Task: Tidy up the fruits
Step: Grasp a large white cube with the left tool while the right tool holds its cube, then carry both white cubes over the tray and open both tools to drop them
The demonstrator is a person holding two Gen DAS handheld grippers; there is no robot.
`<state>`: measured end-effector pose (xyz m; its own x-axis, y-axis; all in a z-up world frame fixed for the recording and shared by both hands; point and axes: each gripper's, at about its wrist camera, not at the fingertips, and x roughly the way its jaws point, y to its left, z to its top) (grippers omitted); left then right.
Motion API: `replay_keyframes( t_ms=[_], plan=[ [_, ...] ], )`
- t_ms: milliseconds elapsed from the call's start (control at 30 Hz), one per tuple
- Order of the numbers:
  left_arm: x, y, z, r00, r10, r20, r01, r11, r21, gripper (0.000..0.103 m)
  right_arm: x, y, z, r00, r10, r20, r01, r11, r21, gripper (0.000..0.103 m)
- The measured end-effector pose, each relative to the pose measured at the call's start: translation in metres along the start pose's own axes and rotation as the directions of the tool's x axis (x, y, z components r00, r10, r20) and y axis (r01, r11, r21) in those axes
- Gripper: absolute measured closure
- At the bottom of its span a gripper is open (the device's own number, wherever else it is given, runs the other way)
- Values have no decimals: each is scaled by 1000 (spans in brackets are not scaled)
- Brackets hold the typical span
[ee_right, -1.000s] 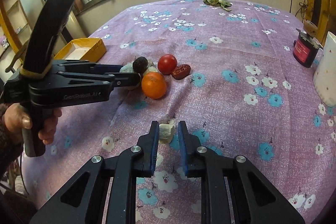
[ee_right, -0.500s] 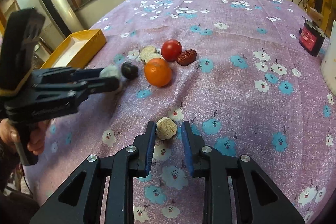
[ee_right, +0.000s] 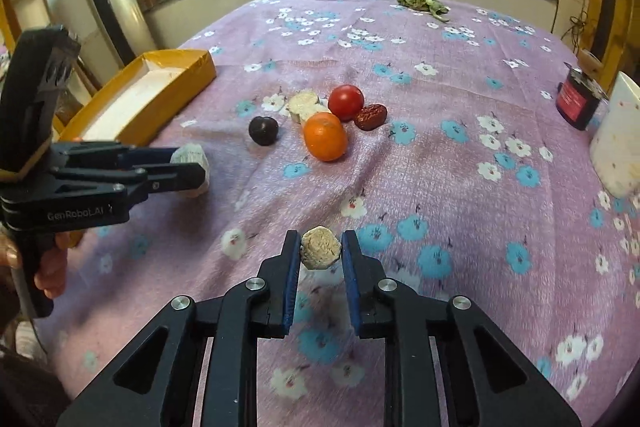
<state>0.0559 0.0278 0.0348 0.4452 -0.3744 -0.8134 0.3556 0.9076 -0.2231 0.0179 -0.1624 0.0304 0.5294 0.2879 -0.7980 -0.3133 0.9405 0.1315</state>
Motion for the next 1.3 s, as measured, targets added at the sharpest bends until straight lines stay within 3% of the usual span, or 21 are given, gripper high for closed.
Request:
replay_keyframes(
  t_ms=[533, 967, 1300],
  plan=[
    [-63, 15, -25, 997, -3, 78, 5, 1000, -18, 63, -17, 52, 1, 999, 20, 29, -20, 1000, 12, 83],
    [-113, 88, -35, 985, 81, 151, -64, 992, -111, 63, 10, 139, 38, 995, 102, 21, -99, 989, -109, 83],
    [-130, 160, -33, 972, 178, 151, -147, 969, -200, 63, 38, 206, 78, 985, 175, 4, -171, 965, -200, 83]
  ],
)
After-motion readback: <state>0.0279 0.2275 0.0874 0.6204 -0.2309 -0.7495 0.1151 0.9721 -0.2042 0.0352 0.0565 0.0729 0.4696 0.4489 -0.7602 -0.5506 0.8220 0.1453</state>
